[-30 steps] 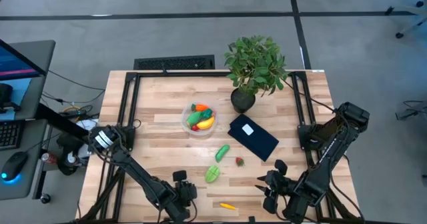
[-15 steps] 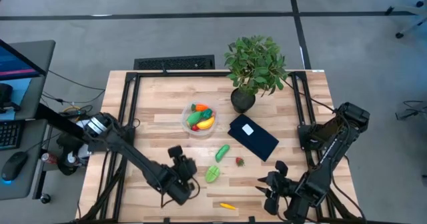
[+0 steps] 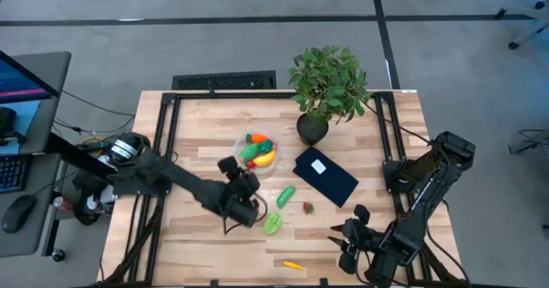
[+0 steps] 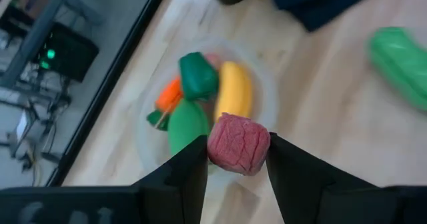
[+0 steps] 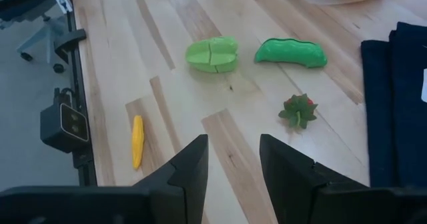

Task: Pick and placing Produce into tupperware
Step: Put the pink peach into the transparent bin

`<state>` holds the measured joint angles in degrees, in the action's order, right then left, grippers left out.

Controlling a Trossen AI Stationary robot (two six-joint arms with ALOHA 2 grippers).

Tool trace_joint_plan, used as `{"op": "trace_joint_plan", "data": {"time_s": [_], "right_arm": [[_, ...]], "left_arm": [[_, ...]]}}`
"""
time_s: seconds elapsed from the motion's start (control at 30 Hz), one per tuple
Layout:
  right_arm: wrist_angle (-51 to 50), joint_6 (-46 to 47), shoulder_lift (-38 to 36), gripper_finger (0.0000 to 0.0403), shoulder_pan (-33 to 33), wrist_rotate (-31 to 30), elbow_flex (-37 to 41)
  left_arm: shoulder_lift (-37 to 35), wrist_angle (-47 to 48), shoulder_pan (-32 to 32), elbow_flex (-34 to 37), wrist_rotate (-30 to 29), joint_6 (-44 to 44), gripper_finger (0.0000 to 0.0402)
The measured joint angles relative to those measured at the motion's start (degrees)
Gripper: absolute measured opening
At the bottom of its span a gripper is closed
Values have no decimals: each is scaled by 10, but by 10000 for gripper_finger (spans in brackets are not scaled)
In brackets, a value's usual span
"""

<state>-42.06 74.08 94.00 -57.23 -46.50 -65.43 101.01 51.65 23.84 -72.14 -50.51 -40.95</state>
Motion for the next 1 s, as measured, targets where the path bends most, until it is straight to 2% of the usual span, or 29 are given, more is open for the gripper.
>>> {"op": "trace_joint_plan", "data": {"time_s": [0.4, 0.73, 1.0], "right_arm": [[-2, 11, 0, 127, 0, -1, 0], [-9, 25, 0, 127, 0, -5, 0], [-9, 31, 0, 127, 0, -23, 0]], "left_arm": [[0, -27, -120, 0, 19, 69, 137], [1, -114, -193, 0, 76, 164, 137], [4, -127, -237, 0, 99, 183, 137]]}}
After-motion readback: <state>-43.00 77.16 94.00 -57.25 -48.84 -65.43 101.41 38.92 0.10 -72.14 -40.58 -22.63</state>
